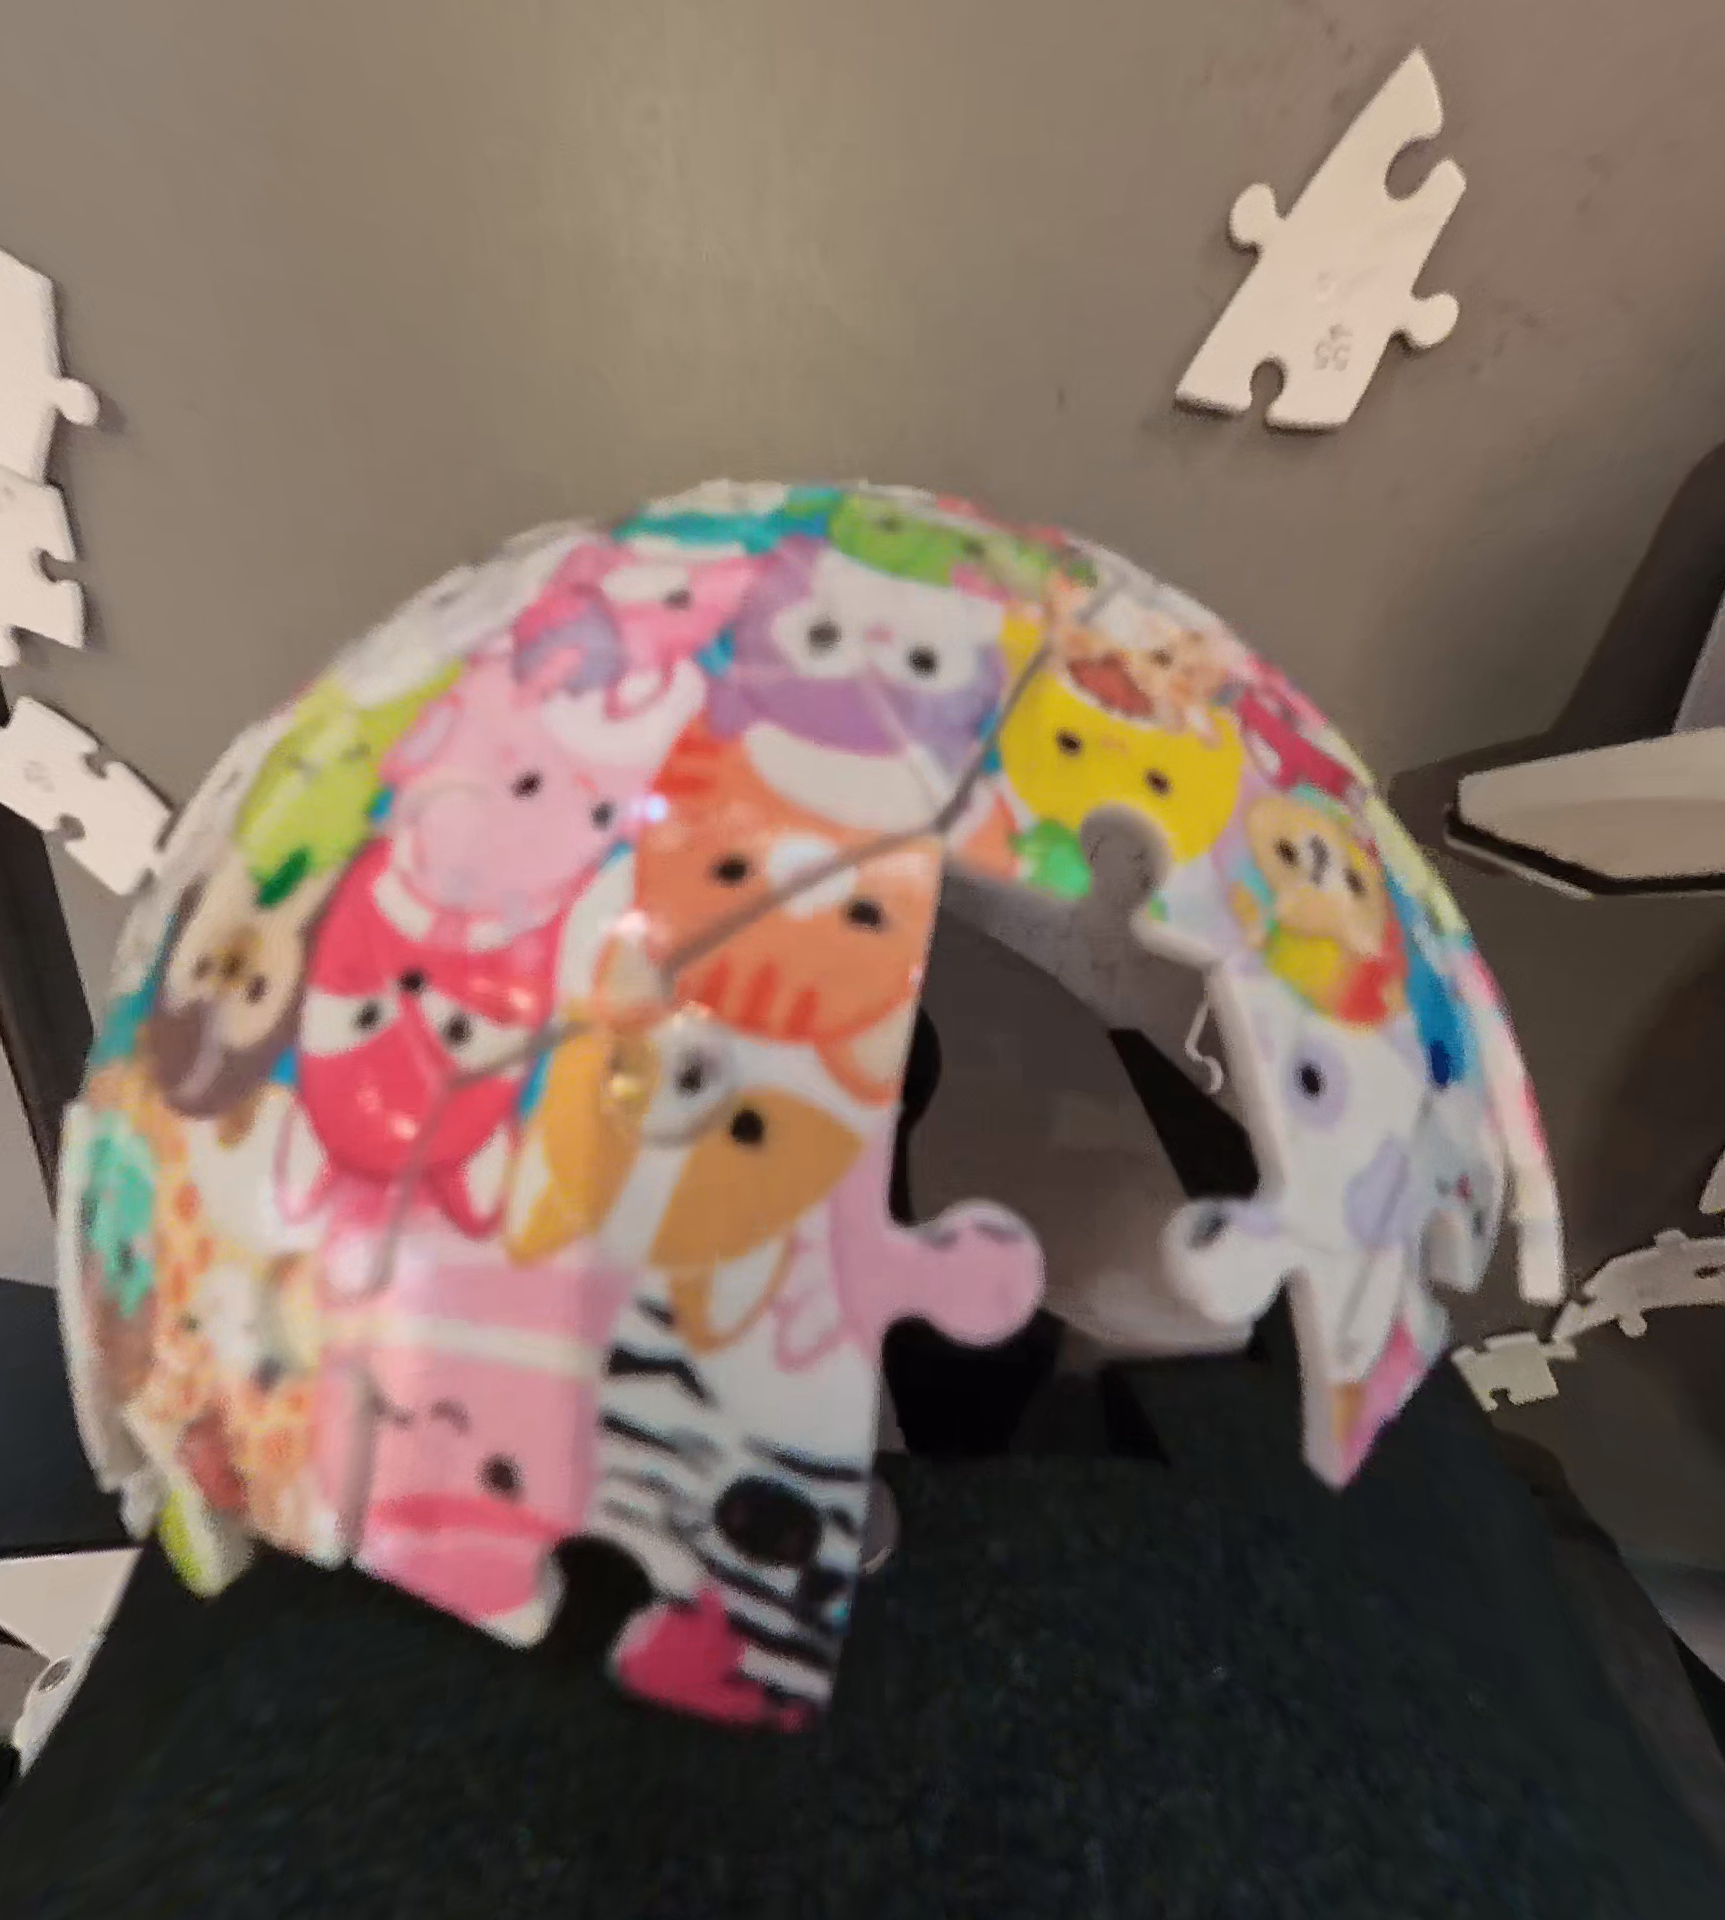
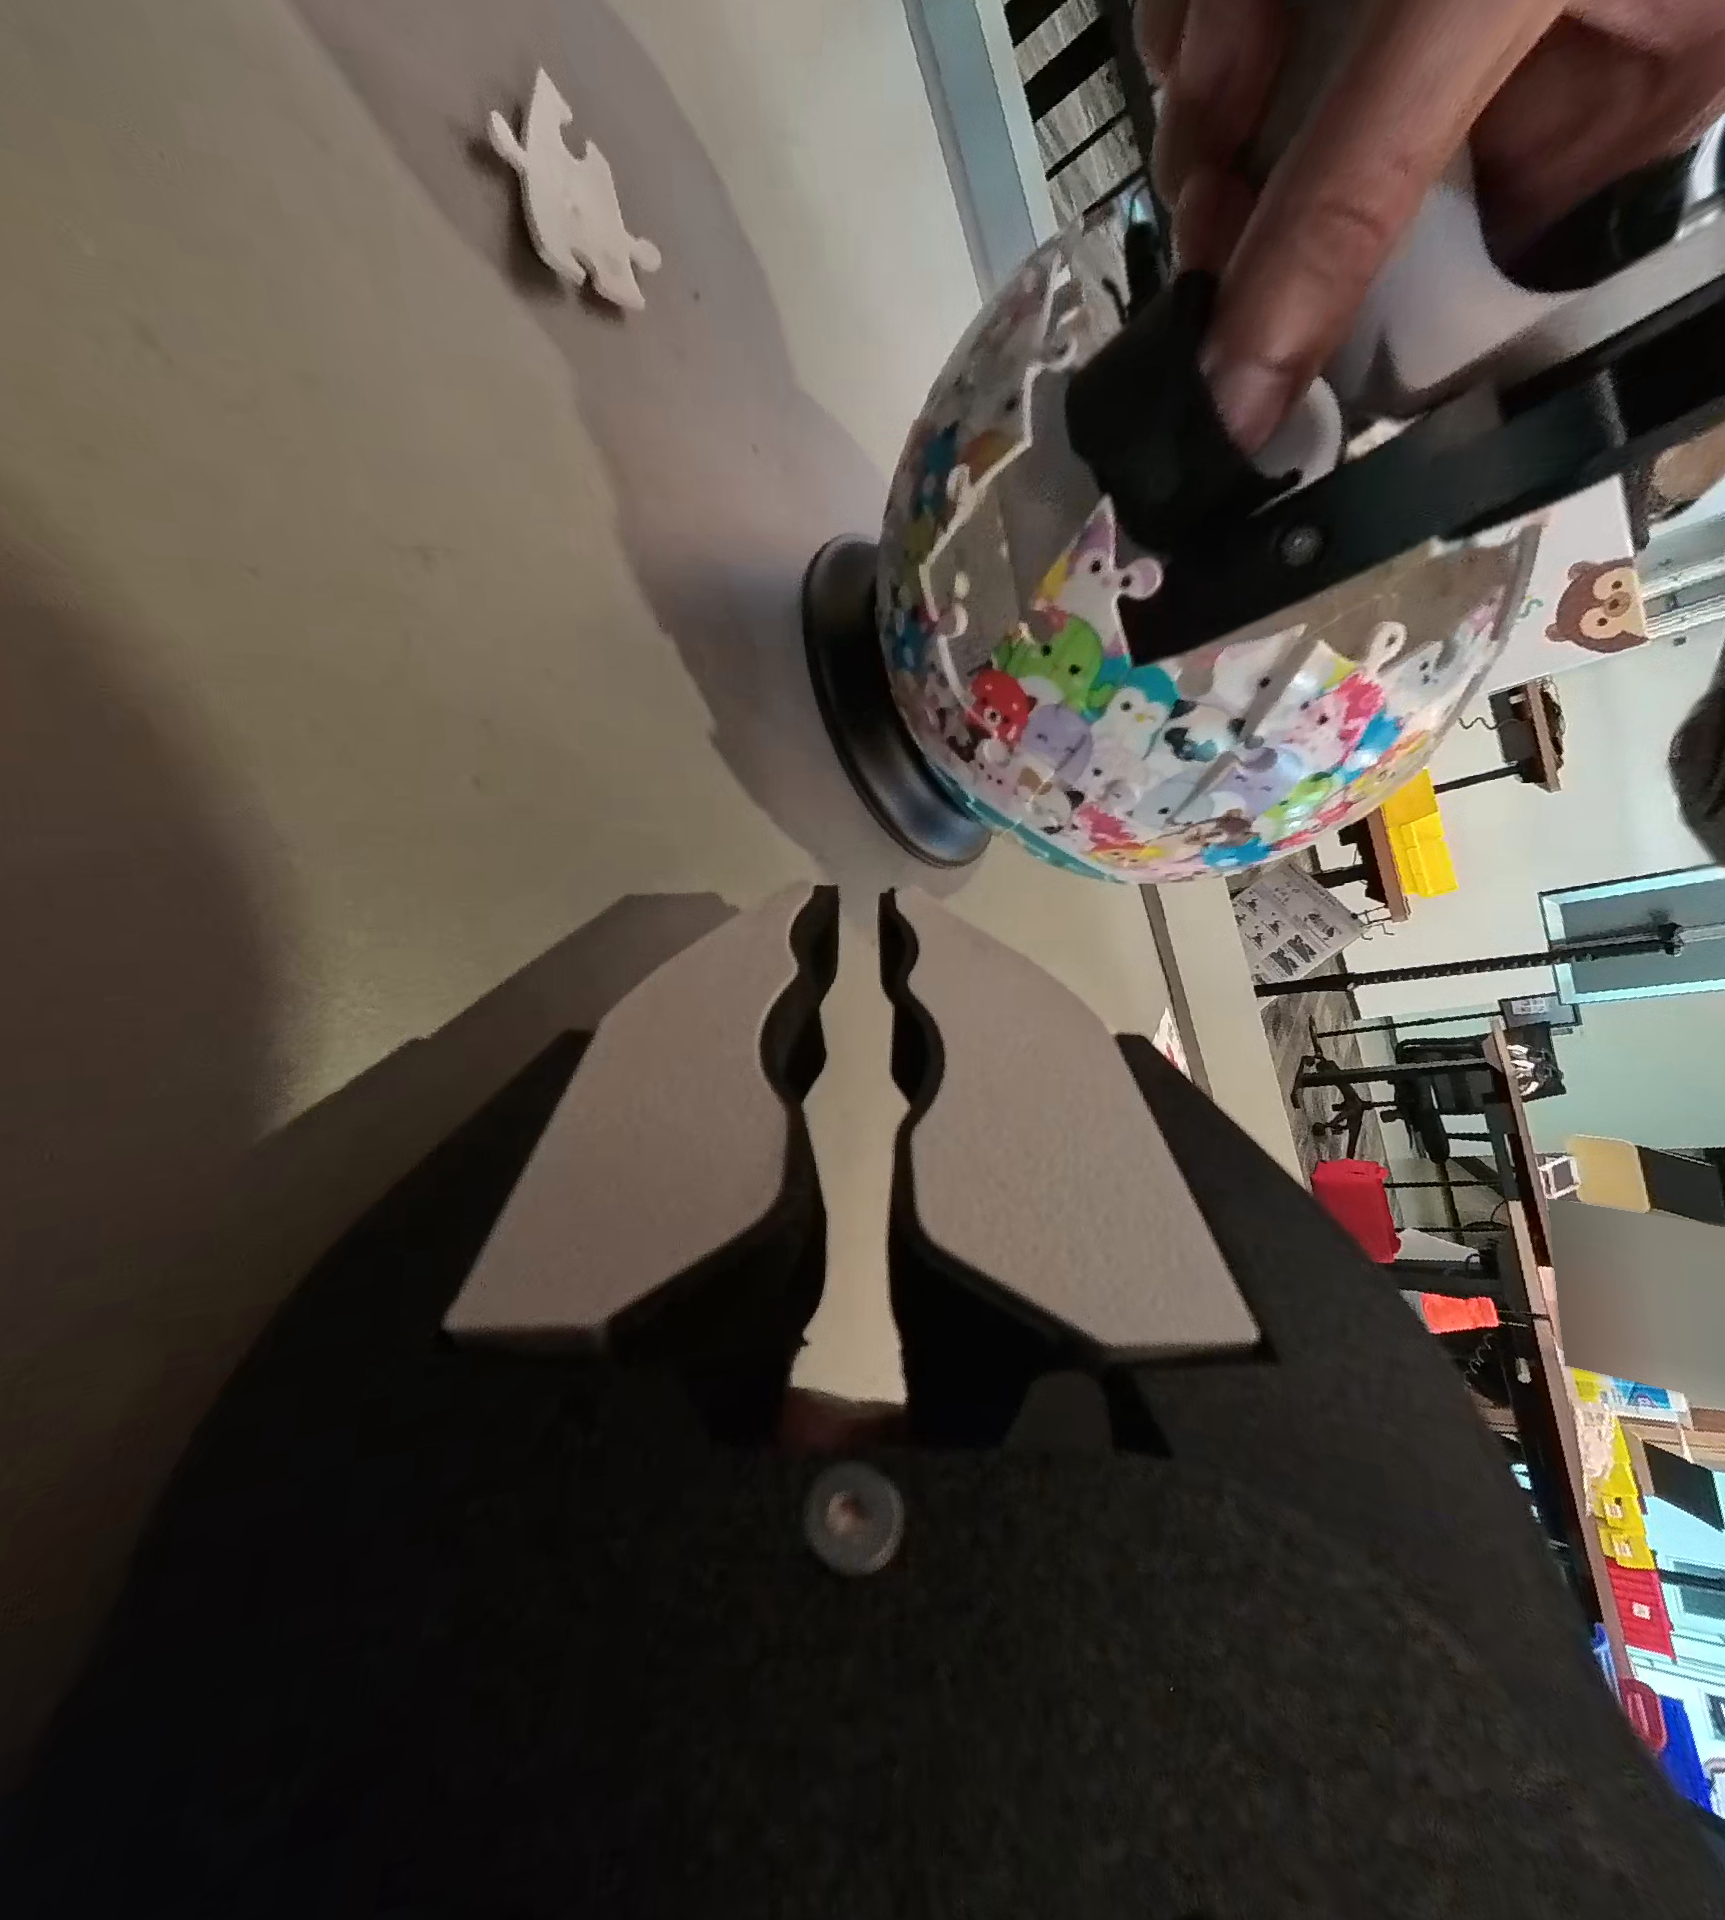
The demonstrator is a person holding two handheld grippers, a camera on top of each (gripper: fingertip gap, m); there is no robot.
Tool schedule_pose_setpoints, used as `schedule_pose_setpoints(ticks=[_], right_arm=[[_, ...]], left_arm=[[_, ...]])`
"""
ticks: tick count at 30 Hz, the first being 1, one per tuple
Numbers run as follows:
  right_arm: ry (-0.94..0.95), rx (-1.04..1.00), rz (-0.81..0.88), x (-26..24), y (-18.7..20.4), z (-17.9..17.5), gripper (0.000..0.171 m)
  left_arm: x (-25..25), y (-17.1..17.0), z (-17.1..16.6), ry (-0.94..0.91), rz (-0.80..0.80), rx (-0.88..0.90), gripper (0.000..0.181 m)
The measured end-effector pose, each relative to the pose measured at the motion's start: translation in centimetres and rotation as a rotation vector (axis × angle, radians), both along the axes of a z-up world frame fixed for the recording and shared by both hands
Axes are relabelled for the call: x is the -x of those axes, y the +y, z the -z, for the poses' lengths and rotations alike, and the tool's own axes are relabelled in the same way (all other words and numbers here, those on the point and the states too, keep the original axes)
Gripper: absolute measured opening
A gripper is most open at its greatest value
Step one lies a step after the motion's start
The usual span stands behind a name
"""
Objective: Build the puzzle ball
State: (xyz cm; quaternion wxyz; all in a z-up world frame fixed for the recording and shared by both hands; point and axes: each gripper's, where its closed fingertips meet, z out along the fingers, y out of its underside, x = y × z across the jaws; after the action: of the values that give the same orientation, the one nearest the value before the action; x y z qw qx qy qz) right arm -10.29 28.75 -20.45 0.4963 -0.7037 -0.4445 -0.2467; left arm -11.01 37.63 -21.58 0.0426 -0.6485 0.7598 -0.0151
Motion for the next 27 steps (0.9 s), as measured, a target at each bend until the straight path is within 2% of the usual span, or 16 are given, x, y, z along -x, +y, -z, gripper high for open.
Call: schedule_pose_setpoints(ticks=[1, 3, 8, 10, 12, 15, 18, 19, 20, 23, 27], right_arm=[[0.000, 0.000, 0.000, 0.0, 0.0, 0.0, 0.007], [-0.001, 0.001, -0.001, 0.0, 0.0, 0.0, 0.007], [-0.003, 0.001, -0.002, 0.0, 0.0, 0.0, 0.007], [-0.004, 0.001, -0.003, 0.0, 0.0, 0.0, 0.007], [-0.004, 0.001, -0.003, 0.0, 0.0, 0.0, 0.007], [-0.006, 0.002, -0.002, 0.0, 0.0, 0.1, 0.007], [-0.005, 0.002, -0.002, 0.0, 0.0, 0.1, 0.007], [-0.005, 0.002, -0.001, 0.0, 0.0, 0.1, 0.007], [-0.005, 0.002, -0.001, 0.0, 0.0, 0.0, 0.007], [-0.004, 0.002, 0.000, 0.0, 0.0, 0.0, 0.007], [0.002, 0.001, 0.005, -0.1, 0.0, 0.0, 0.007]], left_arm=[[-0.1, 0.0, 0.1, -0.003, -0.002, -0.003, 0.080], [0.0, -0.1, 0.5, 0.015, 0.002, -0.015, 0.091], [0.8, 0.0, 0.7, 0.067, 0.020, -0.030, 0.000], [1.3, -0.1, 0.6, 0.096, 0.026, -0.020, 0.000], [1.6, -0.2, 0.6, 0.112, 0.034, -0.011, 0.086], [2.2, -0.6, 0.5, 0.135, 0.042, 0.011, 0.087], [2.7, -0.8, 0.5, 0.153, 0.048, 0.019, 0.000], [2.8, -0.8, 0.4, 0.157, 0.049, 0.019, 0.000], [2.9, -0.8, 0.4, 0.159, 0.049, 0.019, 0.063], [3.1, -0.7, 0.1, 0.147, 0.042, 0.022, 0.080], [3.0, -0.9, -2.0, 0.037, 0.017, 0.051, 0.000]])
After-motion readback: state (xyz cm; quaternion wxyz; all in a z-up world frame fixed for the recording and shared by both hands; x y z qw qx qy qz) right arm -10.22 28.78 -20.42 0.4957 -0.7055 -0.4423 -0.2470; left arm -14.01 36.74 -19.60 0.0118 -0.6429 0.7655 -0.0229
